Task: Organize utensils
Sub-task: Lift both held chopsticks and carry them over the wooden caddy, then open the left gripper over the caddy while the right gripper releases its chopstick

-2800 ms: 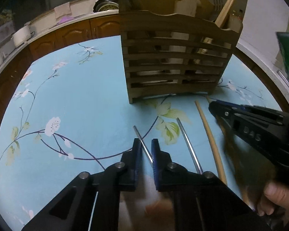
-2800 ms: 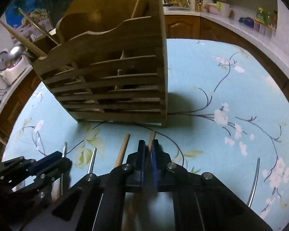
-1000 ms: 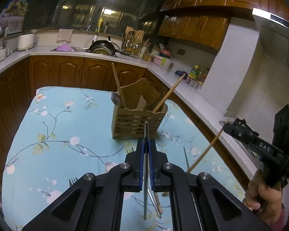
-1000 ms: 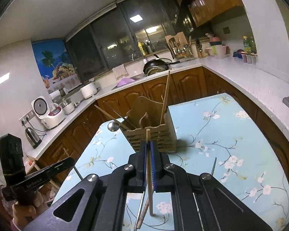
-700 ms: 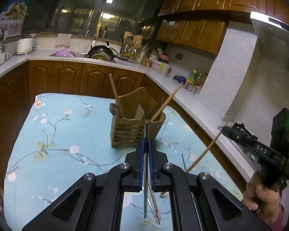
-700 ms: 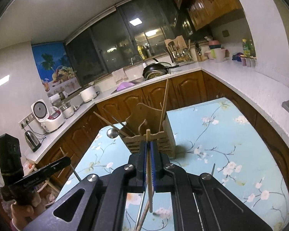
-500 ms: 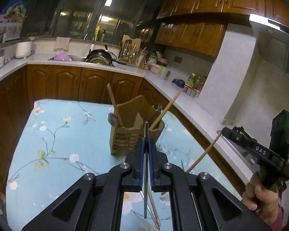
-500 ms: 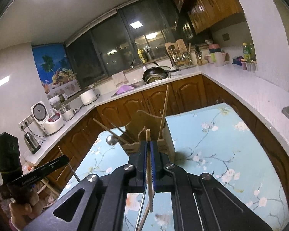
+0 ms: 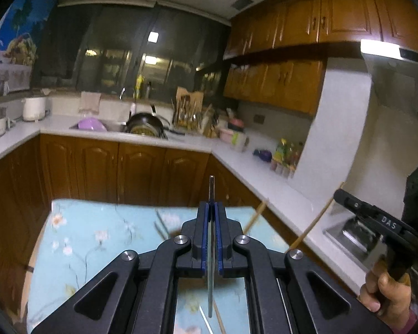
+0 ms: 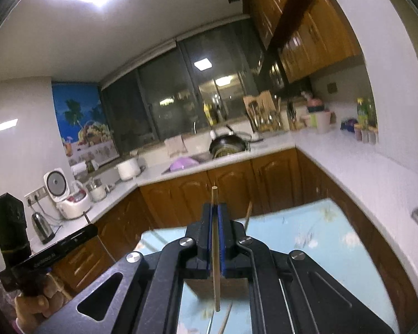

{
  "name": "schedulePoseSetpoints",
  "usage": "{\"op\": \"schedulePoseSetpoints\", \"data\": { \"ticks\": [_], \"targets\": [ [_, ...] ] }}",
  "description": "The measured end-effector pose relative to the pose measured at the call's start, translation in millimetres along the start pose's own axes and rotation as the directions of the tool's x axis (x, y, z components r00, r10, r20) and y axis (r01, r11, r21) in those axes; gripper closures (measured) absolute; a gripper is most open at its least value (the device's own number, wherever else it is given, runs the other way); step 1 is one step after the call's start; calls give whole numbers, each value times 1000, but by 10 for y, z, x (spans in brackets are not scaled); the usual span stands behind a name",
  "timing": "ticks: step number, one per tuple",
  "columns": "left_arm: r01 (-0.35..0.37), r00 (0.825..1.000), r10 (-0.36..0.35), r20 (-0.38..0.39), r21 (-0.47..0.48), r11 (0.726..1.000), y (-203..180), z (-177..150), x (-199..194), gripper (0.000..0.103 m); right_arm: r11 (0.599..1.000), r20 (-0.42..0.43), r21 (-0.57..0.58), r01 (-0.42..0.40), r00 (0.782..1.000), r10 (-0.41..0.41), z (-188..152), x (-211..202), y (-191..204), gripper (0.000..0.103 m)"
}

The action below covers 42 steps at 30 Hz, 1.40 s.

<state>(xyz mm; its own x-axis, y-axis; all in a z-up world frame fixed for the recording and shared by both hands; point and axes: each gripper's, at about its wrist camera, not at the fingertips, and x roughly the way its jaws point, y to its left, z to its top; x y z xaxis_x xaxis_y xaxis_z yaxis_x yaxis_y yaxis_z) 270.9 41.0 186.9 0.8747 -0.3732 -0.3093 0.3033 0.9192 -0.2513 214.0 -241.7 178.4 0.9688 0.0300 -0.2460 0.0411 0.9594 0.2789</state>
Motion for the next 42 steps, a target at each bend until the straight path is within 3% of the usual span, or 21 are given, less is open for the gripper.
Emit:
{"op": "schedulePoseSetpoints", "data": {
  "ticks": [5,9,13,20,28,42],
  "targets": [
    [-30,998,30,59,2,1000,21,151,366,101,1000,42,-10,11,999,-10,251,243,26,99],
    [-68,994,68,84,7,998,34,44,745,101,1000,44,-15,24,999,-23,280,496,11,99],
    [-99,991,99,86,1,995,6,-196,1064,101,999,8,-10,36,999,-36,128,744,-53,99],
    [-121,992,120,22,10,993,-71,-627,1450,101,998,-76,3,57,996,-56,-316,1004,-190,99],
    [-124,990,125,-64,9,992,-16,-735,1569,100,996,-139,31,82,987,-77,-609,1108,-303,99],
    [-116,988,114,-102,-13,993,223,-492,1411,99,994,-166,58,89,983,-78,-529,1141,-375,97]
  ]
}}
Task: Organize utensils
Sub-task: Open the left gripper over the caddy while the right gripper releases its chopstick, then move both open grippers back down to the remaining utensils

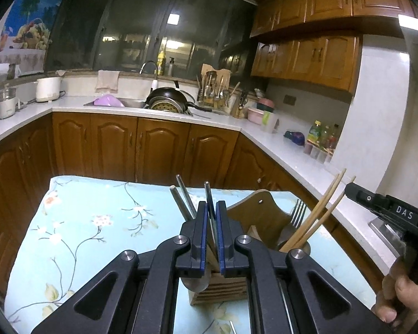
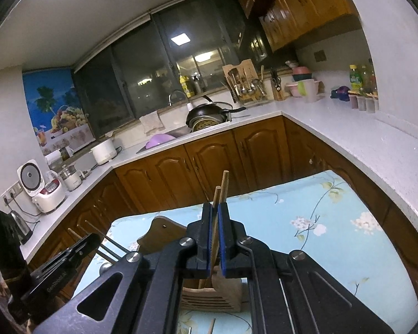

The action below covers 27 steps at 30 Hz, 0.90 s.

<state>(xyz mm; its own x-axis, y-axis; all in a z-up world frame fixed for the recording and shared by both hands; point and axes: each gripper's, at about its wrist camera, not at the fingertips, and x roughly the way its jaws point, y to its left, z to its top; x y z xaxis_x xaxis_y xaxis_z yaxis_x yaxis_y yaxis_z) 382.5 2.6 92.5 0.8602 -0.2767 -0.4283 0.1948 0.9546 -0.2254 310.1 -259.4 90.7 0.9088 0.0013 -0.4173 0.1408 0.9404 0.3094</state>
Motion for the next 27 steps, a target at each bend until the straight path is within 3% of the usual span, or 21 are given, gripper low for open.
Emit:
{"op": "schedulePoseSetpoints", "data": {
  "ticks": [3,4,8,11,13,15,19,23,27],
  "targets": [
    [6,1000,-6,-24,-9,1000,37,82,-18,96,999,-15,22,-28,999,28,23,8,-27,91],
    [13,1000,-13,-26,-14,1000,50,98,-23,91,999,-15,26,-33,999,33,24,-3,-27,87],
    [36,999,-36,-3,-17,999,44,128,-173,72,998,15,30,-52,999,51,15,-153,-12,47],
    [34,999,-34,18,-19,999,59,95,-315,56,997,29,40,-65,998,64,26,-281,-13,38],
    [19,999,-18,36,-35,999,93,40,-431,47,996,37,46,-78,996,76,20,-373,-24,28],
    [24,999,-21,48,-57,998,138,-28,-568,43,995,54,45,-84,995,82,-8,-494,-34,14],
    [-12,999,16,40,-94,996,160,-277,-831,24,994,61,56,-90,994,86,-119,-686,-59,7],
    [-95,995,95,-11,-93,991,143,-553,-1034,16,995,56,69,-66,996,63,-375,-865,-120,5],
    [-98,991,87,-100,-110,989,117,-874,-1148,16,997,5,69,-35,999,35,-710,-975,-182,5]
  ]
}}
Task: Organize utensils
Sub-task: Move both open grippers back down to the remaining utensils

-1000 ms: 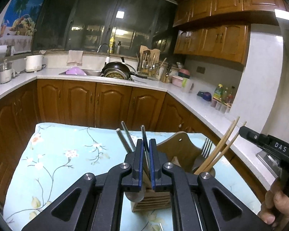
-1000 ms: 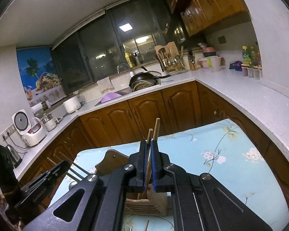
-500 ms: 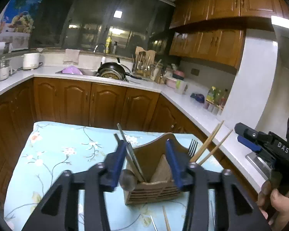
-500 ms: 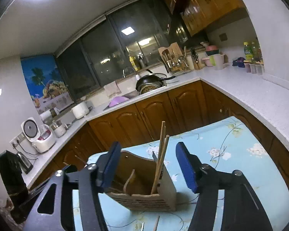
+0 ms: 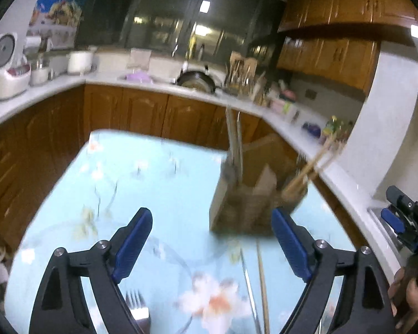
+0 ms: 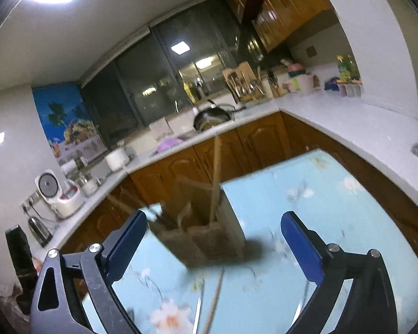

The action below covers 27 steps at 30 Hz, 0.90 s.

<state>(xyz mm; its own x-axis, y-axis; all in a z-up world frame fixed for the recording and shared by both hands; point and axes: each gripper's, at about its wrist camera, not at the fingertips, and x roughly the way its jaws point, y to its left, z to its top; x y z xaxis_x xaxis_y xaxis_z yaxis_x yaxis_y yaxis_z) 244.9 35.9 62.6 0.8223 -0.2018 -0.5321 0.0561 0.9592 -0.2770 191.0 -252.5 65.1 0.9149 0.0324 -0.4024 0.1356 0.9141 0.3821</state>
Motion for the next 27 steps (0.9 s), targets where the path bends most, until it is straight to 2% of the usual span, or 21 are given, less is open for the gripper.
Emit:
{"op": "schedulePoseSetpoints", "data": {
  "ticks": [6,15,20,27],
  "targets": [
    [-6,998,5,-70,-21,1000,46,-323,-183,16,999,-44,34,42,998,-40,-411,-218,-177,5],
    [-11,992,7,-126,-35,999,96,-444,-399,16,995,-108,42,96,990,-91,-789,-354,-324,5],
    [-20,989,15,-148,-34,999,96,-503,-339,16,992,-148,43,118,983,-110,-929,-340,-398,5],
    [-28,982,27,-186,-5,1000,-6,-523,-235,16,990,-167,41,134,978,-125,-952,-303,-454,5]
  ]
}}
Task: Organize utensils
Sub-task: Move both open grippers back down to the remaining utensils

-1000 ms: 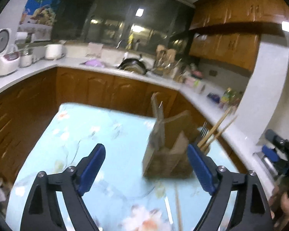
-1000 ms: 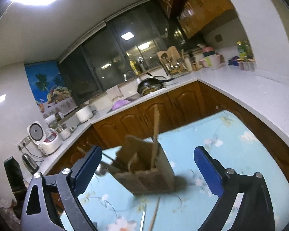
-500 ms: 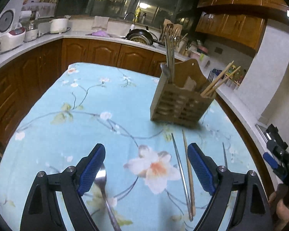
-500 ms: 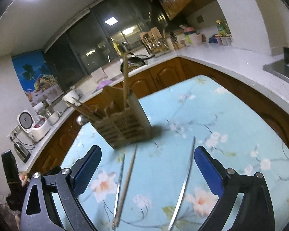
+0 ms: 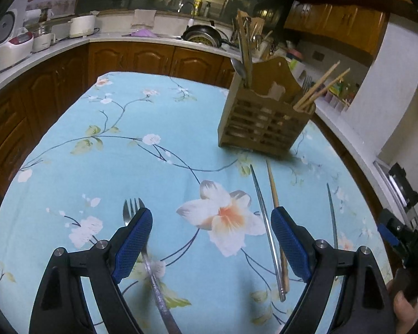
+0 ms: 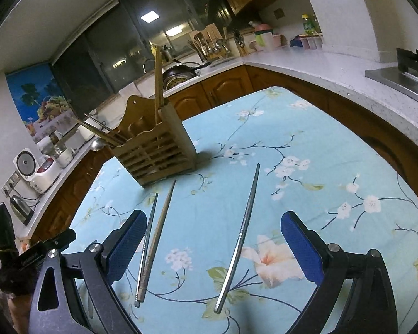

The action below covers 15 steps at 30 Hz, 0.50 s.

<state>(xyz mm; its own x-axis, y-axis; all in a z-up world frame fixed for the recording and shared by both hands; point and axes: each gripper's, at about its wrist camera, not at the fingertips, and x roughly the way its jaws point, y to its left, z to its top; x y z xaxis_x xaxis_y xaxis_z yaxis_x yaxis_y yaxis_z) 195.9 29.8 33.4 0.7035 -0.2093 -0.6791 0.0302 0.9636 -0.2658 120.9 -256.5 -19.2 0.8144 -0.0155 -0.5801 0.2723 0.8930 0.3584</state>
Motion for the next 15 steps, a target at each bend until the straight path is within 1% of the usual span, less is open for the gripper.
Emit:
{"op": "schedulePoseSetpoints", "data": {
  "ticks": [5,11,13,15],
  "targets": [
    [-2,1000,3,-30,24,1000,-99,20,113,16,999,-39,-26,18,999,-19,9,126,5,5],
    [-4,998,6,-58,35,999,-165,64,320,17,997,-61,-53,47,997,-50,36,284,-39,6],
    [-5,998,7,-70,37,999,-183,97,415,17,996,-68,-64,55,996,-59,62,344,-50,8],
    [-3,997,6,-78,35,999,-200,141,513,17,995,-80,-75,67,994,-73,107,433,-63,12]
  ]
}}
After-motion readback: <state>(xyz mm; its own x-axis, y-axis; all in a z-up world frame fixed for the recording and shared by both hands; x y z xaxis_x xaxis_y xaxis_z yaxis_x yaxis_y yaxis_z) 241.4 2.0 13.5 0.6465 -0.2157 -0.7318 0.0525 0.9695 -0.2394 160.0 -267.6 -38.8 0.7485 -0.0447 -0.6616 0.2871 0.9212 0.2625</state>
